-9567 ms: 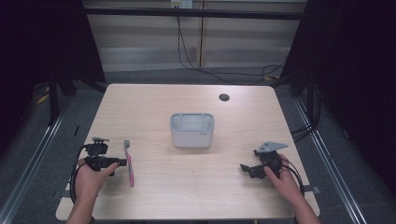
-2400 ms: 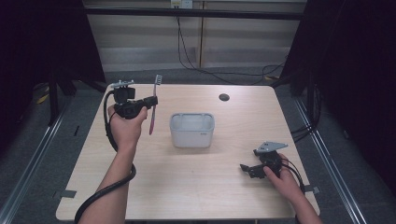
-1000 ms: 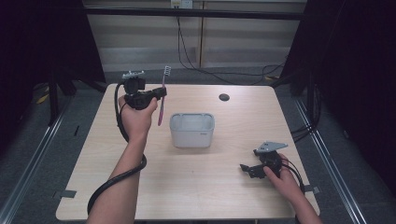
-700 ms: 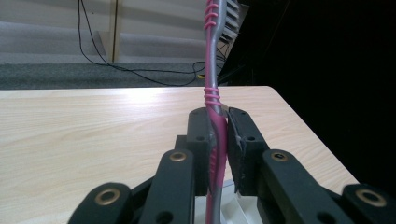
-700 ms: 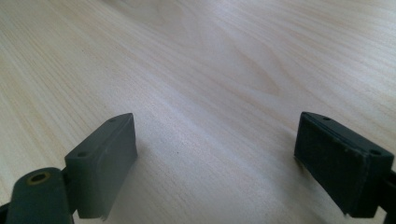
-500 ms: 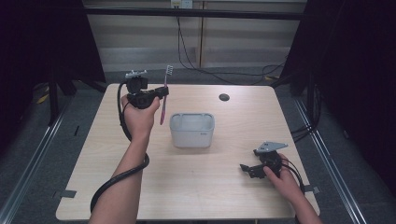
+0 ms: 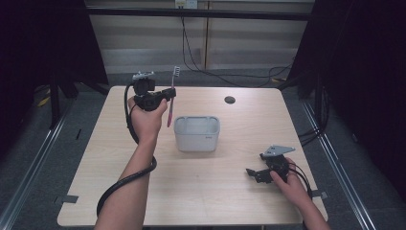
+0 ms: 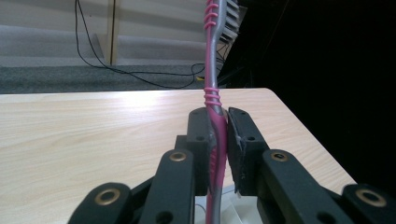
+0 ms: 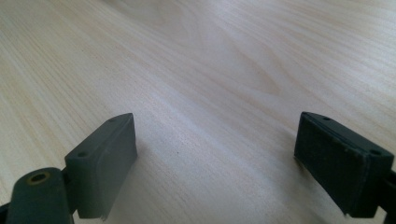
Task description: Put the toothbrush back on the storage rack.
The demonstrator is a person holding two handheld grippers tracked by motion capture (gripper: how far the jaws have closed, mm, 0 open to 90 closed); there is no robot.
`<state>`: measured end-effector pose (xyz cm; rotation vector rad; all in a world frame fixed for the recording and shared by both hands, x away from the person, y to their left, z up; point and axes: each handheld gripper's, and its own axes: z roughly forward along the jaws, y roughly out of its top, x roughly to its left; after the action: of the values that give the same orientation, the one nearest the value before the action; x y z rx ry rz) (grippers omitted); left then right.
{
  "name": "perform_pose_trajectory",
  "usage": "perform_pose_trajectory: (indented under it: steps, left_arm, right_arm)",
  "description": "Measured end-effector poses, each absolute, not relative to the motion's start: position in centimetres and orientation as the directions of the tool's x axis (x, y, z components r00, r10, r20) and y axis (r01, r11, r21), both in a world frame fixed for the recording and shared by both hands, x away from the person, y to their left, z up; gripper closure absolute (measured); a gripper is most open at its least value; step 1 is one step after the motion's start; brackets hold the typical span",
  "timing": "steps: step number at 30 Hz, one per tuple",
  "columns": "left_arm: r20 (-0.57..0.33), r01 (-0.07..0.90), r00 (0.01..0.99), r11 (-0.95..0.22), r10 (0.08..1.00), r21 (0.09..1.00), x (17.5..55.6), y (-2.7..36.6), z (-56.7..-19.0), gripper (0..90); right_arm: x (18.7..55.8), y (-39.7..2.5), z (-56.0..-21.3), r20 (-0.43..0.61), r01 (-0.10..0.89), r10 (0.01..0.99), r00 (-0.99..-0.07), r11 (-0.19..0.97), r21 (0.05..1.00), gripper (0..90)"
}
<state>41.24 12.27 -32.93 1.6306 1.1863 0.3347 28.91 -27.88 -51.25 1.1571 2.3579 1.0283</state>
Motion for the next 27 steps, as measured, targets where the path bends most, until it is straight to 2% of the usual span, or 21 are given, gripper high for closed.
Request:
perform_pose_trajectory:
  steps: [27]
  left_arm:
    - [-0.322, 0.521, 0.486, 0.026, 0.813, 0.853, 41.8, 10.6, -34.2, 79.9]
  right_arm:
    - [28.9, -27.9, -51.3, 0.028, 0.554, 0.784, -0.621, 0.413, 0.723, 12.4]
